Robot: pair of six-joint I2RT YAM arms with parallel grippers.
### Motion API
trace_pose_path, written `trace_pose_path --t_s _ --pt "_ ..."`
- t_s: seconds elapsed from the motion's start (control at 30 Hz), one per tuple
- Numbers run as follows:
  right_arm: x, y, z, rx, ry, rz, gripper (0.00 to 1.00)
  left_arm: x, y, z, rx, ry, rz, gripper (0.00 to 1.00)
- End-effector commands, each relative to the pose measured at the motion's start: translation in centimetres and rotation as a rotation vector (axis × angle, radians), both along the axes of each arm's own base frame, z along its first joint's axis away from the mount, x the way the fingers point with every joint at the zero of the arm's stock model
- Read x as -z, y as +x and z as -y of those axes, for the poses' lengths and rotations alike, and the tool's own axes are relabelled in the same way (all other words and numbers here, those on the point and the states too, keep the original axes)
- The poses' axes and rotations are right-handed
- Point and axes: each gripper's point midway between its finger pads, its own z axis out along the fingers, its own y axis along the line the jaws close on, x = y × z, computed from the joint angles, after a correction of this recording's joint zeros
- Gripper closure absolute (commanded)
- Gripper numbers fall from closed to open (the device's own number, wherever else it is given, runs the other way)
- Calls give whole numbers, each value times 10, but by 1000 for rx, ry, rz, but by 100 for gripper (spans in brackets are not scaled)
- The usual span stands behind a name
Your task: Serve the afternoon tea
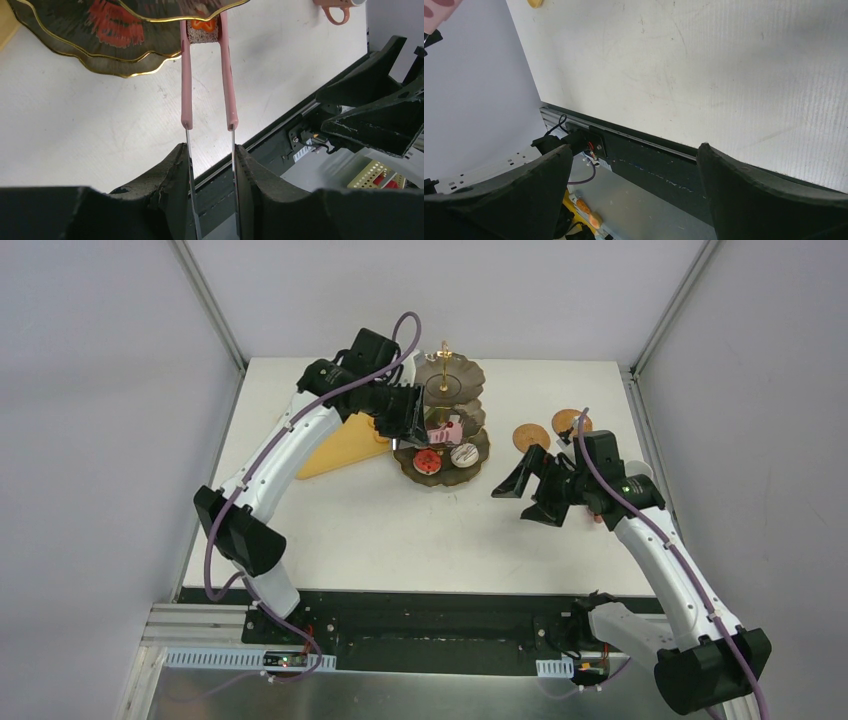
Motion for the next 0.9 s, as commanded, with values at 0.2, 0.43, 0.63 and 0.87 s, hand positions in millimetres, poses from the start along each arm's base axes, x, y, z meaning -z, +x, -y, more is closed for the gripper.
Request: trace_pose_path --t_s 0.2,0.43,0.63,0.87 --pt "-12 5 4 17 6 51 1 -20 33 21 -19 -68 97 74" --pt "-12 5 5 19 5 48 1 -13 49 34 -38 -95 94 73" --pt "-12 5 6 23 4 46 1 -7 54 41 -32 -98 83 66" --pt "-13 6 7 28 5 45 1 -2 55 40 -32 -81 76 59"
